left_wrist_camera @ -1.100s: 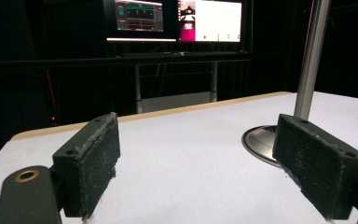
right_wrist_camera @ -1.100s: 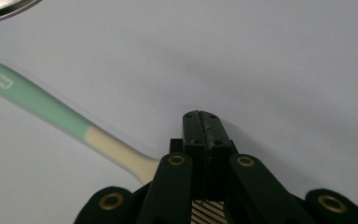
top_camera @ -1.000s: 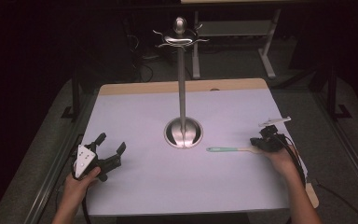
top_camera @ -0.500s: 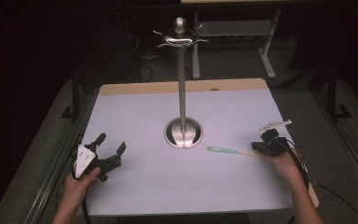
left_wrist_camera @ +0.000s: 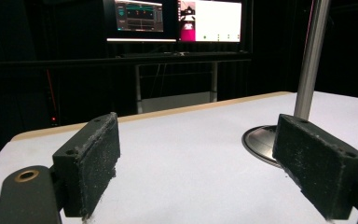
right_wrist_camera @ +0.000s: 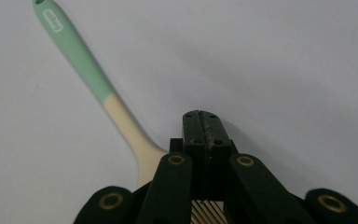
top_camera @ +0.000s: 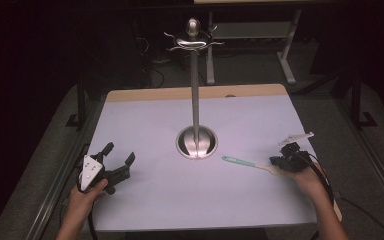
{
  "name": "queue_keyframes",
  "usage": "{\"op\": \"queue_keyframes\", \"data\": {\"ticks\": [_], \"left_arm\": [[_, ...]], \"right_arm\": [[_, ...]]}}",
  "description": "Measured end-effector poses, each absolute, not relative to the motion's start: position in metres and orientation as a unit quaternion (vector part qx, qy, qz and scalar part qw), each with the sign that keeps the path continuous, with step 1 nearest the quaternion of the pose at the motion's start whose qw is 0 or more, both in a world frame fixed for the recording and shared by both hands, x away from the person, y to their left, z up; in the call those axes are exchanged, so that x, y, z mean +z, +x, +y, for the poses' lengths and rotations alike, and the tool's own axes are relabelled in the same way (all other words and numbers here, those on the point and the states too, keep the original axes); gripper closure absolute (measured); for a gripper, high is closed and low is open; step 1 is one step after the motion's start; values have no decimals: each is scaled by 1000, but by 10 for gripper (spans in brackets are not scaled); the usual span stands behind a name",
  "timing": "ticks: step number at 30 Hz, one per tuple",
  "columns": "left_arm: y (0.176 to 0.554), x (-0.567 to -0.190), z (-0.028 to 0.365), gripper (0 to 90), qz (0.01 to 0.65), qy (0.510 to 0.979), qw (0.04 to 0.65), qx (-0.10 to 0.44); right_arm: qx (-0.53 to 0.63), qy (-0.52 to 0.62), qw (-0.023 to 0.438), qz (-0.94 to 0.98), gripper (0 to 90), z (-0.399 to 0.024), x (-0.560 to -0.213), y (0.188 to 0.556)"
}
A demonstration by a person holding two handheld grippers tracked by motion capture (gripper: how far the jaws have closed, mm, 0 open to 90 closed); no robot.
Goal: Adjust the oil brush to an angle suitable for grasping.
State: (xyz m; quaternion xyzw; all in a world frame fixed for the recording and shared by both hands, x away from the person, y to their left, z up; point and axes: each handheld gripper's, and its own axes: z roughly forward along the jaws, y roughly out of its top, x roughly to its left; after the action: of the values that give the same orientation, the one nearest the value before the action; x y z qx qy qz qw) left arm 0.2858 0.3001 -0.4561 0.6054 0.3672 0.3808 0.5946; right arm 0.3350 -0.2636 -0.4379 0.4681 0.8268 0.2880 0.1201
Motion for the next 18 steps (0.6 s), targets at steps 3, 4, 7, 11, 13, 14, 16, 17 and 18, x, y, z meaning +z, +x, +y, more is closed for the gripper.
{"op": "queue_keyframes", "data": {"ticks": [3, 4, 7, 11, 13, 14, 16, 17, 18], "left_arm": [[286, -456, 300, 145, 368, 605, 595, 381], [286, -456, 300, 145, 367, 605, 595, 381], [286, -456, 300, 145, 367, 605, 595, 381], [286, -456, 300, 145, 367, 606, 594, 381], [286, -456, 300, 145, 368, 605, 594, 381], [286, -456, 300, 145, 367, 606, 594, 381], [286, -456, 300, 145, 367, 606, 594, 381], [286, -456, 300, 145, 367, 606, 594, 381], [286, -456, 300, 145, 367, 606, 594, 381]], "right_arm": [[288, 465, 119, 829, 899, -263, -438, 333], [287, 465, 118, 829, 900, -263, -438, 332], [288, 460, 120, 831, 900, -263, -438, 330], [289, 457, 114, 833, 900, -262, -438, 325], [291, 457, 115, 833, 900, -261, -438, 324], [292, 454, 114, 834, 900, -261, -438, 322], [292, 455, 109, 834, 900, -261, -438, 320], [294, 450, 111, 836, 900, -261, -438, 320], [294, 450, 111, 836, 900, -261, -438, 320]]}}
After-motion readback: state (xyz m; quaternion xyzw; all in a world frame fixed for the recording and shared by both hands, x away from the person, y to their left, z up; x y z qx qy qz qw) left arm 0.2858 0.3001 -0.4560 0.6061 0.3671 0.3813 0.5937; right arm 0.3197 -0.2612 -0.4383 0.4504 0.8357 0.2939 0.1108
